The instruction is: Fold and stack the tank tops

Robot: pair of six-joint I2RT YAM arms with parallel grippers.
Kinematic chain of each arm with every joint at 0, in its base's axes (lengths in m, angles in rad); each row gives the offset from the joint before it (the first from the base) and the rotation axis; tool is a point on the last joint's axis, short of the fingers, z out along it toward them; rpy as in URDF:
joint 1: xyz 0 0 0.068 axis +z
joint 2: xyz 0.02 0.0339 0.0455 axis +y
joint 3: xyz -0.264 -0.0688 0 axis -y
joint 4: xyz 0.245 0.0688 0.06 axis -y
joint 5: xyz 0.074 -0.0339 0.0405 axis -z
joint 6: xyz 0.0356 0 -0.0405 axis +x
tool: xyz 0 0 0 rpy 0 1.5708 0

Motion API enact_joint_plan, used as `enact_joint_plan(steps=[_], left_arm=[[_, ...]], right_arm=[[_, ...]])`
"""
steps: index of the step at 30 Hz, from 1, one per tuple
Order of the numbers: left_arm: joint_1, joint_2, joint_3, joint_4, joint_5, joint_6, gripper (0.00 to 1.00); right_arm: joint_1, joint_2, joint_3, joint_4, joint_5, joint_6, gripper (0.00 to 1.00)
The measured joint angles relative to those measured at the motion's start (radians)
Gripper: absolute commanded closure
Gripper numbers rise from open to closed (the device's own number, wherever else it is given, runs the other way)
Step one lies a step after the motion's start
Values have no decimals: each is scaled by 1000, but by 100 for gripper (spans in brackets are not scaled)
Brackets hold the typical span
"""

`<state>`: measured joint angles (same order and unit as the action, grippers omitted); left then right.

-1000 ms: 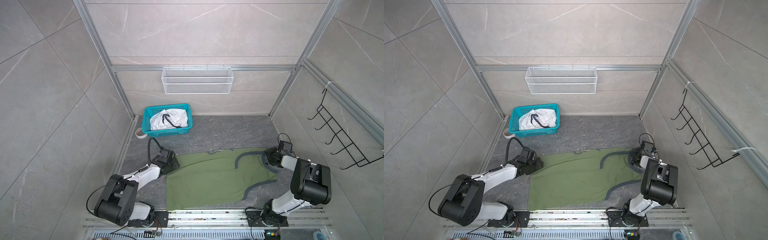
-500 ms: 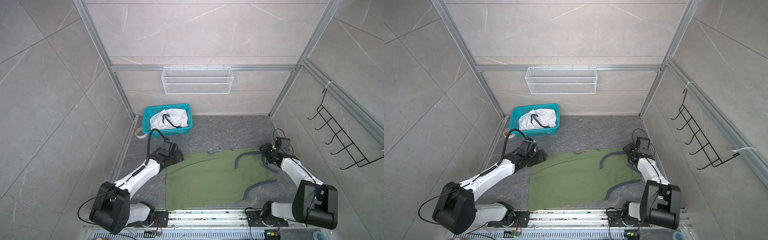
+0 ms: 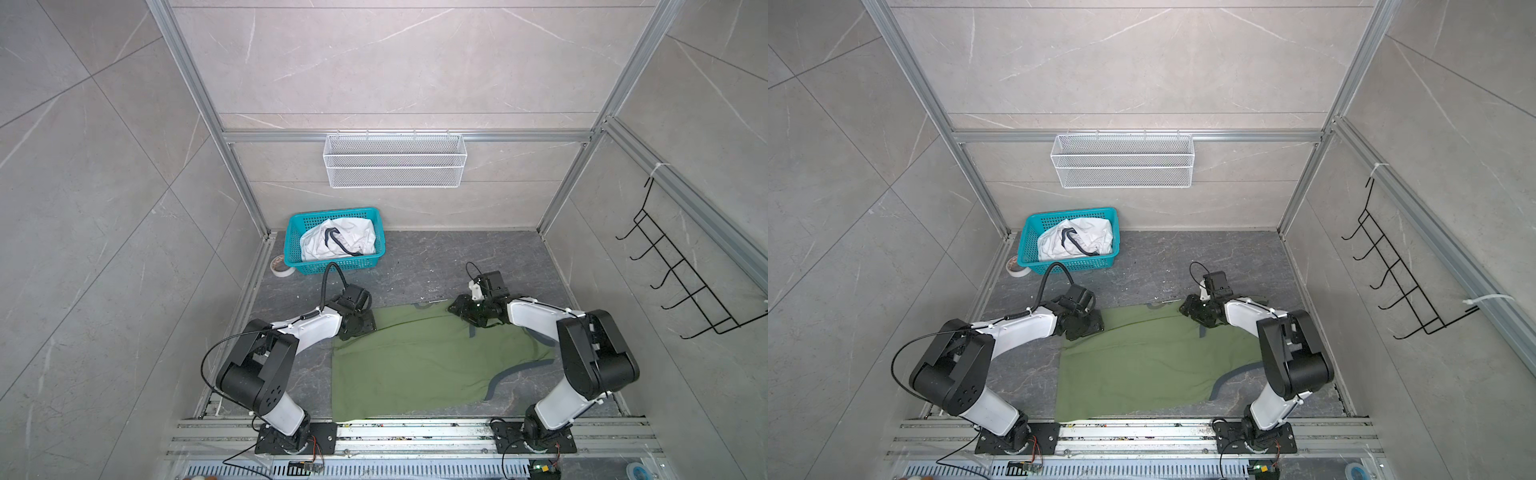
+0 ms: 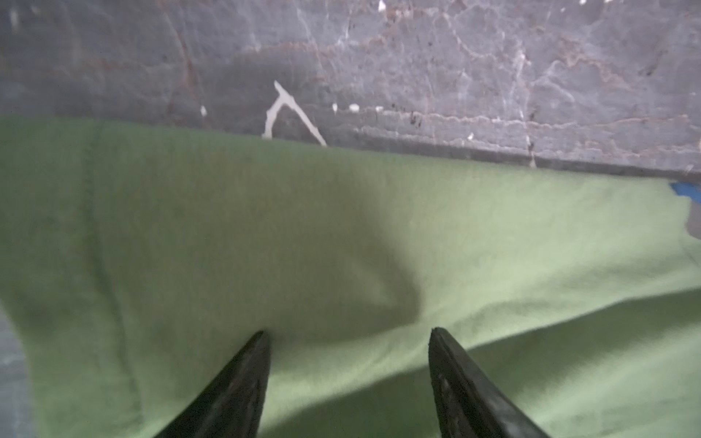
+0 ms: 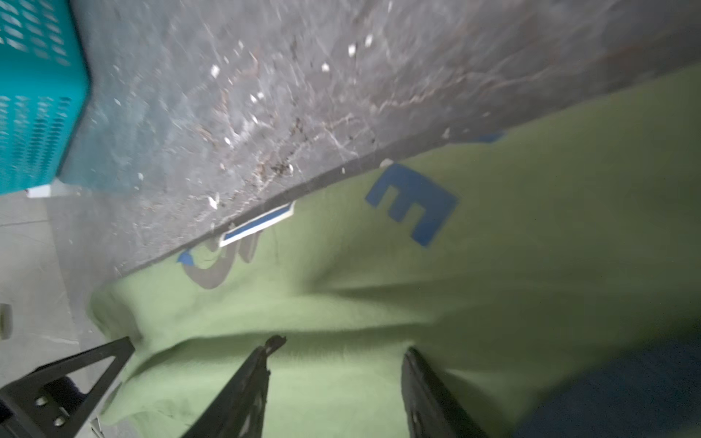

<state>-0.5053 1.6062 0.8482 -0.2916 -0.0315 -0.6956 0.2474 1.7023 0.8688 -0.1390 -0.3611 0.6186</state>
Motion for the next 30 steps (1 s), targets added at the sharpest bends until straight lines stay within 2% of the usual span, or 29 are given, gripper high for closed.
enact_joint_plan(steps=[7, 12, 20, 25, 30], left_arm=[[10, 95, 89, 44, -21, 1, 31], [44, 162, 152, 93, -21, 15, 31], [75, 293, 307, 106, -46, 61, 31], [86, 317, 348, 93, -46, 61, 30], [87, 310, 358, 43, -47, 64, 30]], right_arm=[[-23, 91, 121, -30, 39, -13, 43], [-82, 150, 198, -40, 68, -13, 43], [-116, 256, 350, -69, 108, -13, 43], [-124, 309, 435, -99, 130, -14, 43], [-128, 296, 435, -134, 141, -26, 43]])
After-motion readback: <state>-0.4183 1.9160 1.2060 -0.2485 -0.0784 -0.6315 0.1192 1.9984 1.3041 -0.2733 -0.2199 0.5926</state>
